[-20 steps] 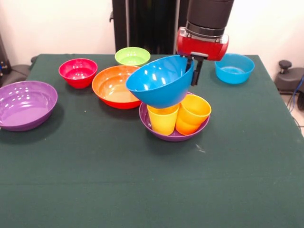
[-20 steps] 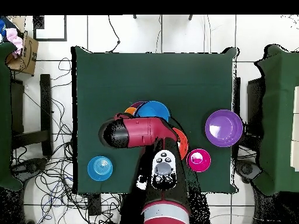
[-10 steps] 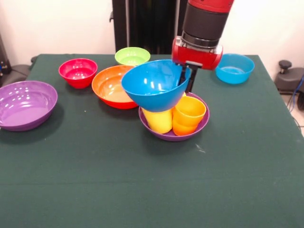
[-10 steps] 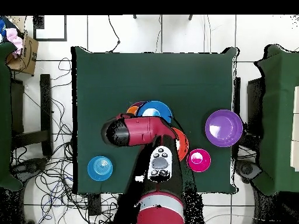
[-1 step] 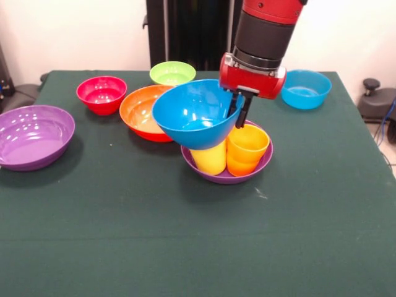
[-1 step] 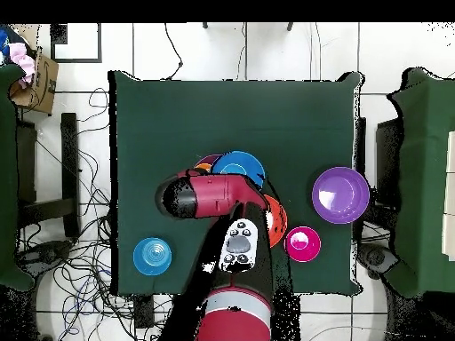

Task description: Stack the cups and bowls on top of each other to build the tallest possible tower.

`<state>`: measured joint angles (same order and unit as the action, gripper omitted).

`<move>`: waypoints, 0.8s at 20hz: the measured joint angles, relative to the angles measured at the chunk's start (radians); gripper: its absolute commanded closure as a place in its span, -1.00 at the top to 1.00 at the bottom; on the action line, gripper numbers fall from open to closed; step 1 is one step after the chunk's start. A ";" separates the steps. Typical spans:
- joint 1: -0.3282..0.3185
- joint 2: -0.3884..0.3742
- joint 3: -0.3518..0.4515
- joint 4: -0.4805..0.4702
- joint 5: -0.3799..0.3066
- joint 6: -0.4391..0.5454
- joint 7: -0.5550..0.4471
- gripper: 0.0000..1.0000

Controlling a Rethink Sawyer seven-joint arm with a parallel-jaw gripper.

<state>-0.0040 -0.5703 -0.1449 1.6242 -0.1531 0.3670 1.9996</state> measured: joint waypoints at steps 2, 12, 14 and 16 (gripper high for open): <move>0.005 0.004 -0.005 -0.004 0.008 -0.002 0.000 -1.00; 0.028 0.019 -0.036 -0.013 0.051 -0.002 0.000 -1.00; 0.031 0.020 -0.039 -0.013 0.056 -0.002 0.000 -1.00; 0.033 0.021 -0.044 -0.013 0.063 -0.002 0.000 -1.00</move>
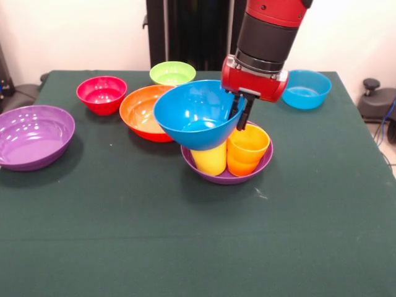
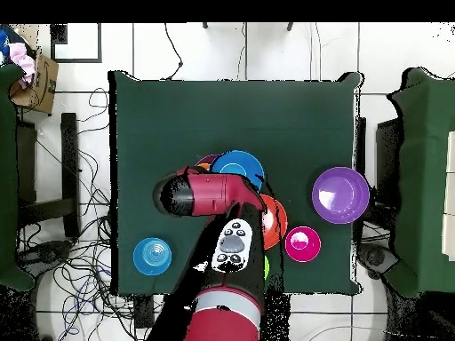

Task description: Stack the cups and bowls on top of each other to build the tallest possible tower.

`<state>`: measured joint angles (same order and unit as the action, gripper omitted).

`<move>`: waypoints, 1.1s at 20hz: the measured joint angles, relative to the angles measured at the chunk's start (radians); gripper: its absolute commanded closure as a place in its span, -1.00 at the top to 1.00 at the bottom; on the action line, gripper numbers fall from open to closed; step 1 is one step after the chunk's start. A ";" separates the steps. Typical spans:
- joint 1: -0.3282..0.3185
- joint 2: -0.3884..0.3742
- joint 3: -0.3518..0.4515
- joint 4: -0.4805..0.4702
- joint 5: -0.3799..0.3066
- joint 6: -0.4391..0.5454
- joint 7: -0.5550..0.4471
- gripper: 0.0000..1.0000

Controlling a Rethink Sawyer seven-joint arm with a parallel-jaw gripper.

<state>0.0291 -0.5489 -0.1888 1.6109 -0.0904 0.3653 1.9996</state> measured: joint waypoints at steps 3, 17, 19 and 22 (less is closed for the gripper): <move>0.004 0.004 -0.006 -0.001 0.014 -0.002 0.000 -1.00; 0.013 0.014 -0.017 0.000 0.059 -0.026 0.000 -1.00; 0.013 0.015 -0.018 0.000 0.064 -0.030 0.000 -1.00; 0.015 0.018 -0.021 0.000 0.072 -0.046 0.000 -1.00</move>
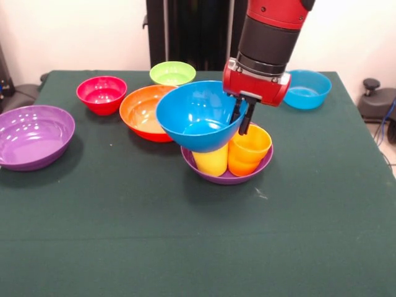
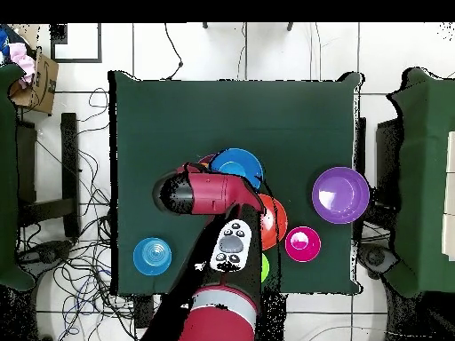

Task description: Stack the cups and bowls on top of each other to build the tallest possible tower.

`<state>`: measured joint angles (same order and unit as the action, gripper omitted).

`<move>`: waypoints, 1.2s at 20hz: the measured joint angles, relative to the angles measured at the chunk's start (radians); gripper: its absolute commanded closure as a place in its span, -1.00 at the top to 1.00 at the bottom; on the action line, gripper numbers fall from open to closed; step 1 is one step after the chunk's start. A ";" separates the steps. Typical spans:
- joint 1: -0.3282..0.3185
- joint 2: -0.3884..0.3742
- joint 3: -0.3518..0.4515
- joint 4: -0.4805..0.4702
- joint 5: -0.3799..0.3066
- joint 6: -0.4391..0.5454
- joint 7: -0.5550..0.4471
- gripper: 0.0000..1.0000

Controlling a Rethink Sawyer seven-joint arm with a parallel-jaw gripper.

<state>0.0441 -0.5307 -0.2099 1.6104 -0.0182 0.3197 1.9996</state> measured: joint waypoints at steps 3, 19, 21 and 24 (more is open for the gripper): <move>0.005 0.004 -0.004 0.000 0.005 -0.020 0.000 -1.00; 0.020 0.018 -0.021 0.004 0.052 -0.076 0.000 -1.00; 0.021 0.018 -0.021 0.006 0.057 -0.084 0.000 -1.00; 0.021 0.018 -0.021 0.009 0.068 -0.100 0.000 -1.00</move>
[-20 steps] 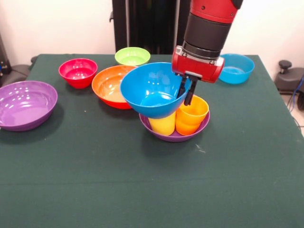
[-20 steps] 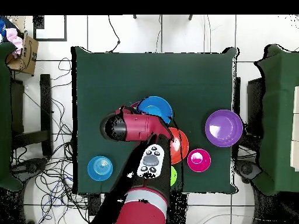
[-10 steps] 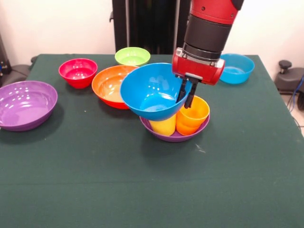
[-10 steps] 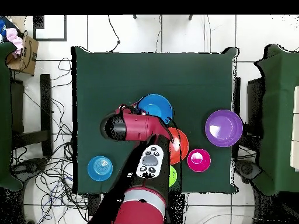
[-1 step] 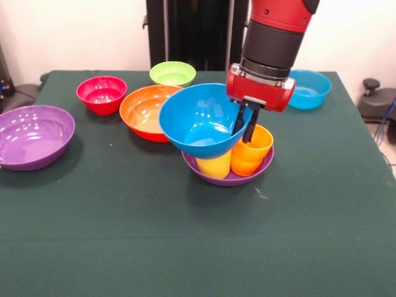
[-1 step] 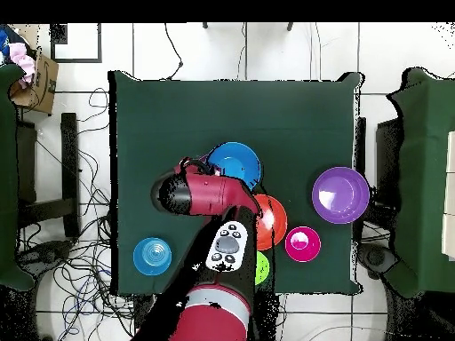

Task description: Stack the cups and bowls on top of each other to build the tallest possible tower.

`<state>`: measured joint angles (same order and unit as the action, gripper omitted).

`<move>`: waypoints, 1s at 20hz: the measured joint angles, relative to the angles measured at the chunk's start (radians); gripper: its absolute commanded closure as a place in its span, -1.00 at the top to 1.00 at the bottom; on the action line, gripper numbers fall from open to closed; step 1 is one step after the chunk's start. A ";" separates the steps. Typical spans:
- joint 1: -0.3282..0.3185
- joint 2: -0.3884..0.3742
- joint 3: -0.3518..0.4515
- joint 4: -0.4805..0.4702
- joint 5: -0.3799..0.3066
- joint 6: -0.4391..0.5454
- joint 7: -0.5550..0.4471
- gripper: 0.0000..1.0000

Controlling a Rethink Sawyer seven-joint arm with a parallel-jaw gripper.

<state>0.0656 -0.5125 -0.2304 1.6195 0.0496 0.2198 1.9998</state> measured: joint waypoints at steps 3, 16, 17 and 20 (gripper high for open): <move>0.000 0.000 0.000 0.003 0.009 -0.007 0.000 -1.00; 0.002 0.000 -0.002 0.020 0.043 -0.031 0.000 -1.00; 0.002 -0.001 -0.003 0.022 0.045 -0.034 0.000 -1.00; 0.005 0.000 -0.005 0.025 0.050 -0.039 0.000 -1.00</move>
<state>0.0706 -0.5127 -0.2357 1.6445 0.0991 0.1804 1.9998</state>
